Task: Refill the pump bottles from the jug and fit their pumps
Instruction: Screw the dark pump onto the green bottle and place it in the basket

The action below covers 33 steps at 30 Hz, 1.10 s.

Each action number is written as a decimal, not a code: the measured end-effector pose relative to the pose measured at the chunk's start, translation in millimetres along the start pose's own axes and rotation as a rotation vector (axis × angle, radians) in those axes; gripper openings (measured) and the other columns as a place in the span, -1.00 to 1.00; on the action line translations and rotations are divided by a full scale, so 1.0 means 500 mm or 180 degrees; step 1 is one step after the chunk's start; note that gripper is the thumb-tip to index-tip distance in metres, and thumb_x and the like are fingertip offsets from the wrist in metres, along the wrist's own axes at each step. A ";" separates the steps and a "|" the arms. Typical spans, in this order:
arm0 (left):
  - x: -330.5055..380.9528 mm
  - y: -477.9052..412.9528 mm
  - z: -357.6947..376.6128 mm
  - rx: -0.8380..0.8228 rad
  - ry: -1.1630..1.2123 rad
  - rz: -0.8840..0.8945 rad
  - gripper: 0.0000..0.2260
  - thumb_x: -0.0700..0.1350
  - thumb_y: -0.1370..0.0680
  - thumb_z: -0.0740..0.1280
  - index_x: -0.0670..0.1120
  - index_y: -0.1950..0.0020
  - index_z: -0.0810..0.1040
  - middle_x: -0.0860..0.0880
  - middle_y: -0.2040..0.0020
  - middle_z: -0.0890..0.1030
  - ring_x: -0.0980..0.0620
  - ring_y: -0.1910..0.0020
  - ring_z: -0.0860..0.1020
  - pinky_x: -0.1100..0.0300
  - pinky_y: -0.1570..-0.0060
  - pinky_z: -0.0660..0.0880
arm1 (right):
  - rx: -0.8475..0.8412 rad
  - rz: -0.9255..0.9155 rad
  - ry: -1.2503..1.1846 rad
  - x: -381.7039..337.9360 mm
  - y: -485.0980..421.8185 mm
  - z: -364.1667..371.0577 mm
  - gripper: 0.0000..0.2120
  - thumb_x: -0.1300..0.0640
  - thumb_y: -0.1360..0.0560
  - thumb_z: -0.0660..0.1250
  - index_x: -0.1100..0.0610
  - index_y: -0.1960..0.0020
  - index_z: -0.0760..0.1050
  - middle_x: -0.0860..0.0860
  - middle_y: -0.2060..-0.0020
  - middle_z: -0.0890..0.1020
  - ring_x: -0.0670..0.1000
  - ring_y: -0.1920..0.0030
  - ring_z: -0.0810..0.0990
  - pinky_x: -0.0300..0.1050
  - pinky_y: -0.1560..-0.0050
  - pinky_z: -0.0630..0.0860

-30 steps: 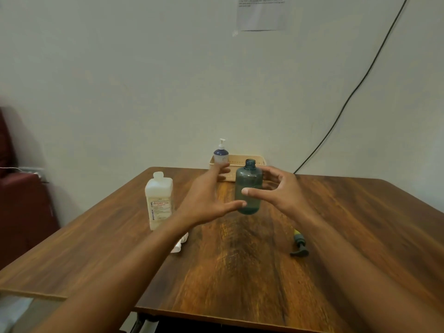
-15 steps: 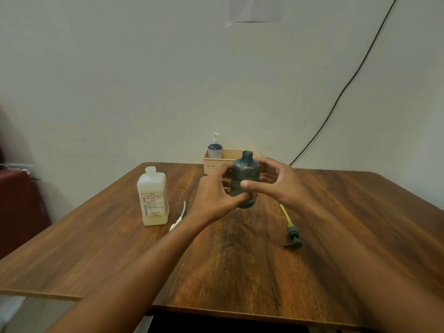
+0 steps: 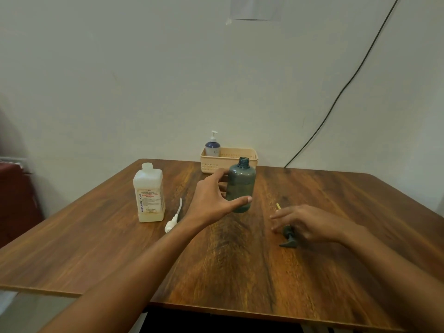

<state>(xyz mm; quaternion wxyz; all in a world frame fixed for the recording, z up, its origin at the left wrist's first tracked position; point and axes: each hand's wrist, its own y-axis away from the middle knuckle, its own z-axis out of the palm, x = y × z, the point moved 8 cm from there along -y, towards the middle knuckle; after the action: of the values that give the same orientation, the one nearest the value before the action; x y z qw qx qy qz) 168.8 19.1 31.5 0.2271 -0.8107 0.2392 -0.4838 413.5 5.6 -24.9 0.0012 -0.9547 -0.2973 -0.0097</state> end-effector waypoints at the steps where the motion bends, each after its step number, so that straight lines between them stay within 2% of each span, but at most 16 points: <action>1: -0.003 0.002 0.001 0.0005 0.0010 -0.0009 -0.25 0.21 -0.36 0.60 -0.01 -0.46 0.46 0.04 -0.32 0.61 0.12 -0.13 0.62 0.33 0.00 0.62 | -0.0052 -0.0027 -0.0067 0.003 0.005 0.010 -0.52 0.26 -0.65 0.29 -0.25 -0.39 0.56 -0.30 -0.53 0.41 -0.25 -0.55 0.32 -0.03 -0.58 0.32; 5: -0.013 0.008 0.004 -0.0019 0.0041 -0.0049 -0.26 0.21 -0.36 0.60 -0.01 -0.45 0.47 0.05 -0.31 0.62 0.09 -0.13 0.64 0.24 -0.05 0.65 | -0.0027 -0.0124 -0.0323 0.006 0.009 0.026 -0.55 0.22 -0.65 0.34 -0.22 -0.40 0.56 -0.29 -0.47 0.49 -0.31 -0.50 0.37 -0.13 -0.56 0.34; 10: -0.023 0.010 0.005 -0.0031 0.0070 -0.0075 -0.26 0.22 -0.35 0.60 0.00 -0.45 0.47 0.05 -0.31 0.62 0.10 -0.13 0.64 0.24 -0.04 0.65 | 0.0424 -0.0195 -0.0463 -0.003 0.006 -0.010 -0.60 0.23 -0.62 0.39 -0.13 -0.36 0.60 -0.22 -0.23 0.67 -0.27 -0.24 0.61 -0.12 -0.27 0.60; 14: -0.029 0.008 0.004 -0.0042 0.0037 -0.0093 -0.25 0.21 -0.35 0.60 0.00 -0.46 0.46 0.05 -0.31 0.62 0.10 -0.13 0.64 0.28 -0.04 0.63 | 0.1286 0.0061 -0.0896 0.001 0.013 -0.107 -0.54 0.26 -0.56 0.48 -0.12 -0.37 0.57 -0.17 -0.23 0.67 -0.22 -0.23 0.64 -0.03 -0.29 0.63; 17: -0.029 0.009 0.004 -0.0066 0.0067 -0.0077 -0.25 0.21 -0.36 0.60 0.00 -0.46 0.46 0.05 -0.31 0.62 0.09 -0.13 0.64 0.24 -0.07 0.64 | 0.1950 0.0238 -0.1523 -0.001 0.031 -0.213 -0.58 0.22 -0.57 0.47 -0.12 -0.36 0.56 -0.11 -0.22 0.69 -0.17 -0.23 0.67 -0.01 -0.34 0.62; 19: -0.029 0.011 0.004 -0.0081 0.0073 -0.0057 -0.25 0.21 -0.36 0.60 0.00 -0.46 0.46 0.05 -0.31 0.62 0.10 -0.11 0.64 0.26 -0.06 0.64 | 0.2250 -0.0012 -0.2099 -0.019 0.041 -0.279 -0.64 0.24 -0.61 0.42 0.02 -0.38 0.54 -0.03 -0.20 0.71 -0.08 -0.23 0.71 -0.07 -0.32 0.62; 22: -0.029 0.015 0.008 -0.0103 0.0076 -0.0052 -0.28 0.21 -0.36 0.60 0.04 -0.45 0.46 0.08 -0.30 0.62 0.17 -0.06 0.63 0.36 0.01 0.61 | 0.2593 -0.0385 -0.2728 -0.045 0.055 -0.352 -0.67 0.25 -0.65 0.39 0.18 -0.40 0.50 0.11 -0.19 0.71 0.11 -0.23 0.73 -0.06 -0.23 0.66; 26: -0.032 0.018 0.012 -0.0143 0.0108 -0.0065 -0.27 0.23 -0.35 0.60 0.07 -0.44 0.46 0.10 -0.31 0.62 0.25 -0.02 0.61 0.49 0.10 0.55 | 0.2636 -0.0549 -0.3016 -0.061 0.054 -0.388 -0.64 0.18 -0.65 0.41 0.19 -0.42 0.47 0.14 -0.21 0.71 0.18 -0.22 0.73 -0.02 -0.20 0.67; 33: -0.035 0.019 0.013 -0.0162 0.0121 -0.0079 -0.27 0.21 -0.34 0.61 0.10 -0.45 0.45 0.12 -0.29 0.62 0.24 -0.03 0.61 0.48 0.11 0.55 | 0.2324 -0.0534 -0.3230 -0.060 0.025 -0.362 -0.62 0.19 -0.64 0.41 0.19 -0.43 0.47 0.17 -0.23 0.69 0.23 -0.25 0.71 0.10 -0.25 0.65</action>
<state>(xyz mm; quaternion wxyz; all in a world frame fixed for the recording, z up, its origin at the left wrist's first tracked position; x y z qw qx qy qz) 165.8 23.2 11.1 0.1959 -0.8097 0.2456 -0.4956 392.8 -23.0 155.8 0.1850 -0.7520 -0.3188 0.5465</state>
